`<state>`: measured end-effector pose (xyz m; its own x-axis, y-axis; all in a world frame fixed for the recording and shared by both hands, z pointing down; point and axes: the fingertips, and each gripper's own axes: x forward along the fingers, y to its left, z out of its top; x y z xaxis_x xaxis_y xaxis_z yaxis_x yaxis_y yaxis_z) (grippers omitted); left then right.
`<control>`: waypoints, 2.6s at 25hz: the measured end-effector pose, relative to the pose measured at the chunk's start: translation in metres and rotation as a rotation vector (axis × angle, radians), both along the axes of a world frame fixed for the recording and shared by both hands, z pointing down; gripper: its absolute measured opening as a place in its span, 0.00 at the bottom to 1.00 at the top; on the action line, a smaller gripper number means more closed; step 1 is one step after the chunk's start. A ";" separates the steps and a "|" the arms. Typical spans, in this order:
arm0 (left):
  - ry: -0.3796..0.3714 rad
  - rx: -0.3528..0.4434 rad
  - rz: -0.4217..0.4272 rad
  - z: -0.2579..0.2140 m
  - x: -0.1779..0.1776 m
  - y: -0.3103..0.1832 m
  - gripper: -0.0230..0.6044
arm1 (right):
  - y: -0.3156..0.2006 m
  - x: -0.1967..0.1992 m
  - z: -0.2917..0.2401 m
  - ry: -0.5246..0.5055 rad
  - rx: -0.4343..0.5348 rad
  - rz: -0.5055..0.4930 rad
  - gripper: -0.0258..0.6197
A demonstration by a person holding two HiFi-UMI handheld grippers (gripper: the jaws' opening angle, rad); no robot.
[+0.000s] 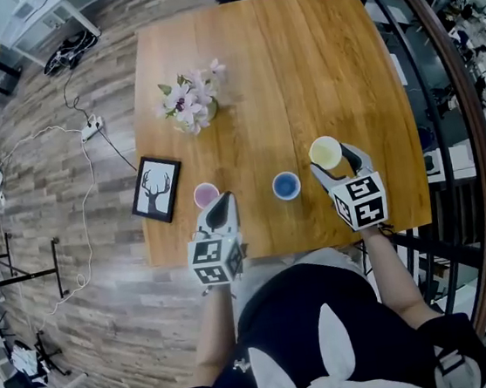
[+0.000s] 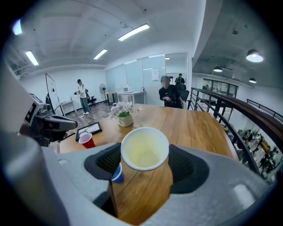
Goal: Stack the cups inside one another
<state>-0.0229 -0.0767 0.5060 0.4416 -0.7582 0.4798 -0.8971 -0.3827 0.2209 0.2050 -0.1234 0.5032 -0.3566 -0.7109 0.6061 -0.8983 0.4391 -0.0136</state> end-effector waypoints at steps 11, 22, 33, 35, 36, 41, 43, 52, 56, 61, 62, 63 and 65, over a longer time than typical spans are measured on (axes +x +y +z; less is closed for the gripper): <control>0.003 0.005 -0.071 -0.006 -0.054 0.009 0.07 | -0.004 -0.079 -0.017 -0.014 0.026 -0.126 0.55; -0.001 0.015 -0.173 -0.001 -0.120 0.017 0.07 | -0.005 -0.167 -0.022 -0.040 0.039 -0.279 0.55; 0.003 0.005 -0.229 0.007 -0.157 0.029 0.07 | 0.009 -0.246 -0.027 -0.066 0.051 -0.430 0.55; 0.005 0.005 -0.234 0.008 -0.161 0.030 0.07 | 0.013 -0.258 -0.026 -0.068 0.050 -0.452 0.55; 0.006 0.005 -0.236 0.008 -0.163 0.031 0.07 | 0.014 -0.263 -0.027 -0.069 0.050 -0.460 0.55; 0.016 0.002 -0.251 0.009 -0.170 0.034 0.07 | 0.018 -0.284 -0.031 -0.069 0.058 -0.502 0.55; 0.014 0.003 -0.259 0.010 -0.173 0.035 0.07 | 0.019 -0.293 -0.031 -0.069 0.060 -0.518 0.55; 0.023 -0.003 -0.270 0.015 -0.188 0.039 0.07 | 0.025 -0.322 -0.021 -0.057 0.047 -0.571 0.55; 0.022 -0.006 -0.268 0.016 -0.191 0.039 0.07 | 0.026 -0.324 -0.011 -0.047 0.023 -0.574 0.55; 0.022 -0.018 -0.262 0.020 -0.195 0.039 0.07 | 0.029 -0.323 0.009 -0.026 -0.027 -0.569 0.55; 0.022 -0.019 -0.259 0.020 -0.196 0.039 0.07 | 0.029 -0.324 0.013 -0.024 -0.038 -0.567 0.55; 0.022 -0.021 -0.257 0.021 -0.197 0.039 0.07 | 0.029 -0.324 0.018 -0.023 -0.048 -0.564 0.55; 0.020 -0.024 -0.251 0.023 -0.198 0.039 0.07 | 0.030 -0.325 0.026 -0.018 -0.067 -0.561 0.56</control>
